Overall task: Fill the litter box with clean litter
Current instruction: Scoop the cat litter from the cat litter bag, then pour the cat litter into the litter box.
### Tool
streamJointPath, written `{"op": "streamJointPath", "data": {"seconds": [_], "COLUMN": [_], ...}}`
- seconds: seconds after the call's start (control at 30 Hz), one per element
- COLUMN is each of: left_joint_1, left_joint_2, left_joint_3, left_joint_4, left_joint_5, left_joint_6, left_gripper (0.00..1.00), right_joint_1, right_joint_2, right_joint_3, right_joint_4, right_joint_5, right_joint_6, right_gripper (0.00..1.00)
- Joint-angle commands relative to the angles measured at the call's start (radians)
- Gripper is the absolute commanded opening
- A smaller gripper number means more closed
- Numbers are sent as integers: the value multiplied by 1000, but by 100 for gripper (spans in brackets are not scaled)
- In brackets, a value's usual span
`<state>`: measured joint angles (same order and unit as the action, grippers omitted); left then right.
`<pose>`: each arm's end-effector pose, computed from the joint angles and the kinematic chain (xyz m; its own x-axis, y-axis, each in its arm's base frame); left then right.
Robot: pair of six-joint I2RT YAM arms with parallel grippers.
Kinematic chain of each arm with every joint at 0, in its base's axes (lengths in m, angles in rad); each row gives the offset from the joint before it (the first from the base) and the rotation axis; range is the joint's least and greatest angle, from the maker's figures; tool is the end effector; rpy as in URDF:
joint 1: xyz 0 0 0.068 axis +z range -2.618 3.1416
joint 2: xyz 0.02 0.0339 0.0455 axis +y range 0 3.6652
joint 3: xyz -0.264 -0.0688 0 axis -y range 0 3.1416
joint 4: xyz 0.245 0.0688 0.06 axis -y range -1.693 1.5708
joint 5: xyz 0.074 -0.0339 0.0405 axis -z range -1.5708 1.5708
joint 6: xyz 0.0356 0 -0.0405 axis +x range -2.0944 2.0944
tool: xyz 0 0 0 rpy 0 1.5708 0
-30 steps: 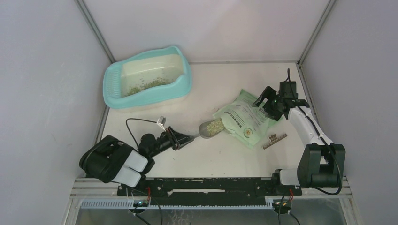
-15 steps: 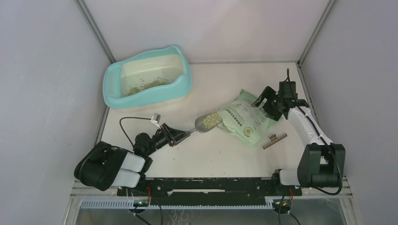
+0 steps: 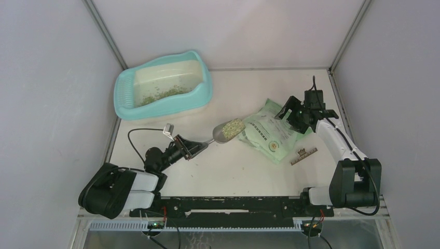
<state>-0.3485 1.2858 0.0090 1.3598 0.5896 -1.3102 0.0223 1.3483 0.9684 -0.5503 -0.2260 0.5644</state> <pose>0.1600 -0.0792 0.1583 -0.7574 -0.5793 -0.3013 0.2826 0.1252 -0.9510 0.2762 0.0141 0.2487 -0.7605 0.5045 -0.4089 0.2973 0.8303 0.4715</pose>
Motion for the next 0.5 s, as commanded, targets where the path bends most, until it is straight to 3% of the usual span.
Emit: {"op": "streamJointPath", "data": {"seconds": [0.0, 0.3, 0.47], "left_joint_1": [20, 43, 79], "left_joint_2": [-40, -130, -314], "left_joint_3": [-201, -199, -153], "left_joint_4": [98, 45, -141], "left_joint_5": [23, 34, 54], "left_joint_6": [-2, -25, -43], "left_gripper": [15, 15, 15], "right_joint_1": [9, 12, 12], "right_joint_2": [-4, -18, -22], "right_joint_3": [3, 3, 3], "right_joint_4": [39, 29, 27], "right_joint_5": [8, 8, 4], "right_joint_6": [6, 2, 2], "right_gripper": [93, 93, 93]}}
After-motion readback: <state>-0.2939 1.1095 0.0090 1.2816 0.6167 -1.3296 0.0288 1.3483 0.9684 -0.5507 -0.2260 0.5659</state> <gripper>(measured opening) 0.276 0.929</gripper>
